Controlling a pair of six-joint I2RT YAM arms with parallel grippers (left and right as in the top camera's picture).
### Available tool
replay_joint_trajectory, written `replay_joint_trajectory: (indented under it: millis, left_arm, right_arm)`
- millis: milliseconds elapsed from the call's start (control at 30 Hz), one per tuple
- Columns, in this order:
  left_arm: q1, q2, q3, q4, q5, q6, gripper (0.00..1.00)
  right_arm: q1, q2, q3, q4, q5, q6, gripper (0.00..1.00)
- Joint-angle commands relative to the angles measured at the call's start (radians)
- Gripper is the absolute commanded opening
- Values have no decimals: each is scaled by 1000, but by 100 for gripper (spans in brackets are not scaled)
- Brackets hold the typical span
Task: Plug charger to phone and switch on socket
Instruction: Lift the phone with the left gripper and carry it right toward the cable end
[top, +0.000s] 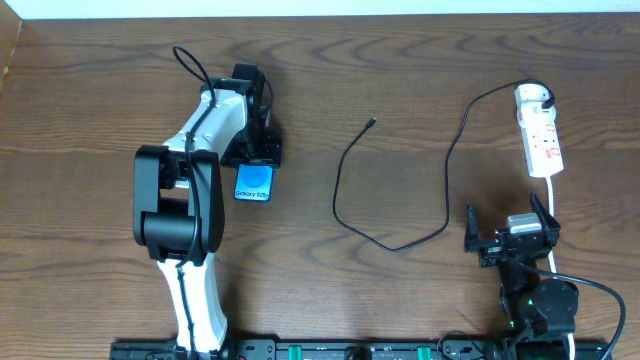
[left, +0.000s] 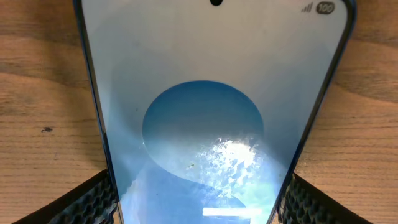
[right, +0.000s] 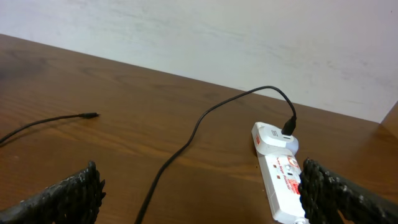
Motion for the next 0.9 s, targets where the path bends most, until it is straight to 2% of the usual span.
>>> replay_joint_trajectory:
  millis: [0,300,567,867]
  left_arm:
    - [1,-61,22,-6,51,-17,67]
    - [9,-82,22,-6,110,-58,67]
    - [68,-105,23,-6,337,-93,66]
    - [115,-105,23,-6,519,-119,63]
  right_arm:
    - [8,-3,-2,-3,-10,12,99]
    - [8,-3,-2,-3,-9,12,99]
    - [8,-3,-2,-3,-10,12,99]
    - [8,-3,-2,-3,-10,12,99]
